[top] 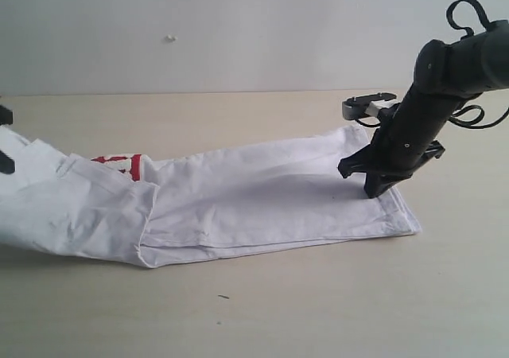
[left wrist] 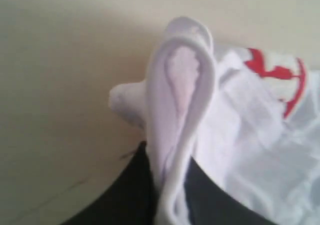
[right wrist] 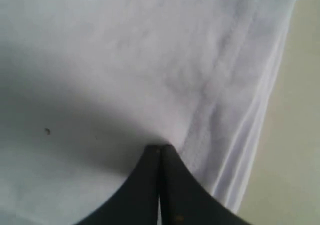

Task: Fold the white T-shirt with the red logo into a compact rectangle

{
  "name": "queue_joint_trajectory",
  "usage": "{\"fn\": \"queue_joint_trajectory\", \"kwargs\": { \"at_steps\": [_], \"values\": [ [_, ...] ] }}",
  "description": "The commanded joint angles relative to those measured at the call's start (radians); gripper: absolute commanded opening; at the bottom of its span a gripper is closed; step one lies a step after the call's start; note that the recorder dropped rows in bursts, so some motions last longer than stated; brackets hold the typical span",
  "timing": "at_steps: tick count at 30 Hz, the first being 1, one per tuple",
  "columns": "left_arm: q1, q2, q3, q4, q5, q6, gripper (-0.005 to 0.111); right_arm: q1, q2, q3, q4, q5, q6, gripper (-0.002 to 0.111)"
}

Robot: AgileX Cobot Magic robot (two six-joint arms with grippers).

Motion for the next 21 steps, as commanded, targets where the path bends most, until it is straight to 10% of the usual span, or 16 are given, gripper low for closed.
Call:
{"fn": "queue_joint_trajectory", "kwargs": {
  "at_steps": [1,21],
  "values": [
    [-0.086,-0.031,-0.074,-0.110,0.090,-0.002,0.000,0.000,-0.010,-0.092,0.043,0.145,-0.007,0.000],
    [-0.705,0.068,-0.428,-0.218,-0.077,-0.156,0.000,-0.122,-0.441,-0.184,0.317,0.264,-0.056,0.022]
  ]
}}
